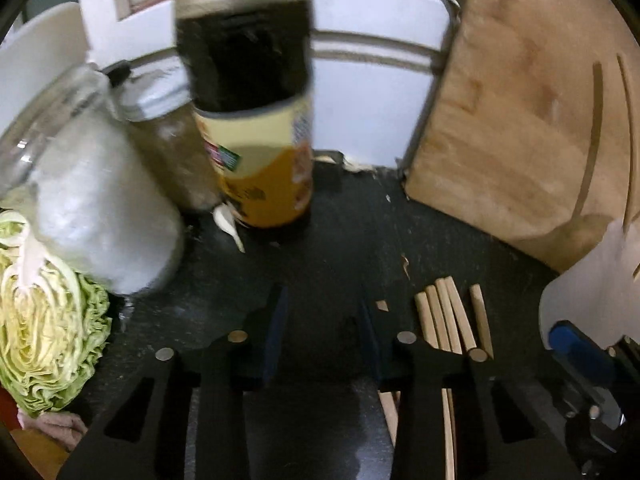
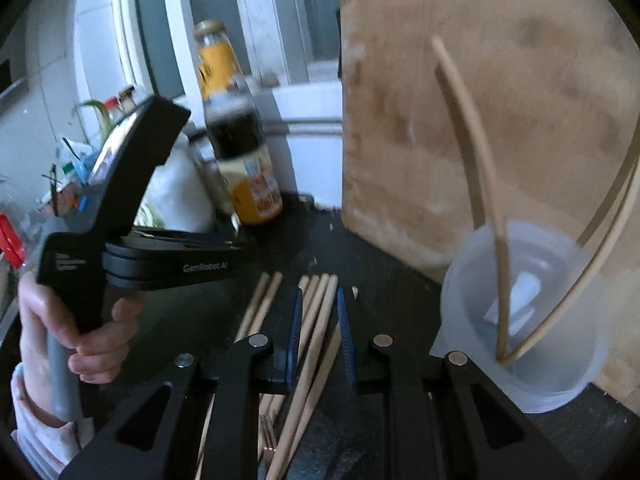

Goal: Organize utensils
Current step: 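Lower the right tool to the chopsticks and grasp another chopstick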

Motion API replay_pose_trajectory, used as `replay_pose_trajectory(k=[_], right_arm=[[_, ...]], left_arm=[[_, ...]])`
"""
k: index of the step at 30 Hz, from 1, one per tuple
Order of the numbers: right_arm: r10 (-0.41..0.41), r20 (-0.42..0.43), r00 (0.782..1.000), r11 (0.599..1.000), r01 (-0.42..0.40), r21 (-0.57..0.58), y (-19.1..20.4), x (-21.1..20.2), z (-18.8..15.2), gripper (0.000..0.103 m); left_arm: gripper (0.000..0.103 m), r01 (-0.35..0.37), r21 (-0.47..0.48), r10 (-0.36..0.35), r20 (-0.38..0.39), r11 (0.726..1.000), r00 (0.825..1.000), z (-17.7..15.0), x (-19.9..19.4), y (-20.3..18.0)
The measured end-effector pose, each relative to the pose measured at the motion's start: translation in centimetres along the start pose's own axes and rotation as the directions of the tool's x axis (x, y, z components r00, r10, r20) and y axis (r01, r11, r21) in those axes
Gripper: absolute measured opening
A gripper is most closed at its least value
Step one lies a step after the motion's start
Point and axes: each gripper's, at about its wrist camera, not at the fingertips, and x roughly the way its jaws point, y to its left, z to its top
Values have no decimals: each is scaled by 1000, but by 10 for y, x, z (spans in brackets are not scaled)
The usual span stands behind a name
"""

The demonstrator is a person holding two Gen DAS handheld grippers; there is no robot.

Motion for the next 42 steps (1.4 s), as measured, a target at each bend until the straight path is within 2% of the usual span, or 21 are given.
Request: replay_pose_trajectory(k=[3,7,11,15,22,25,31,34,37,42], right_arm=[[-15,-28,999,1000,15,10,-1,5,-4,20],[-9,-59,998,1000,11,28,-4,15,-6,20],[-6,-105,994,998,12,57,-9,27,-8,19],[-30,-144,989,997,39,64,-11,39,-11,16],[-37,-165,986,997,47,57,-11,45,-14,14],[-52,-168,984,997,61,47,-10,46,-14,14],[-90,-161,983,996,93,15,-7,47,-15,12],[-86,-159,983,996,88,8,-7,46,-15,11],[-65,-153,986,997,70,24,-7,43,-15,9],[-37,-88,995,999,40,32,-5,28,-11,8]], left_arm=[[22,31,14,-31,-21,999,999,-1,6,-5],[17,25,22,-24,-30,999,999,-1,10,-9],[15,30,29,-29,-25,999,999,-2,10,-12],[15,76,22,-75,-39,997,996,0,11,-12],[15,99,23,-97,-55,995,994,-7,16,-19],[15,114,22,-112,-55,993,992,-9,16,-20],[15,96,45,-95,-37,994,995,-11,6,-24],[15,100,36,-98,-70,994,993,-12,10,-25],[15,92,38,-89,-67,995,994,-13,10,-27],[15,81,46,-78,-62,996,995,-16,5,-28]])
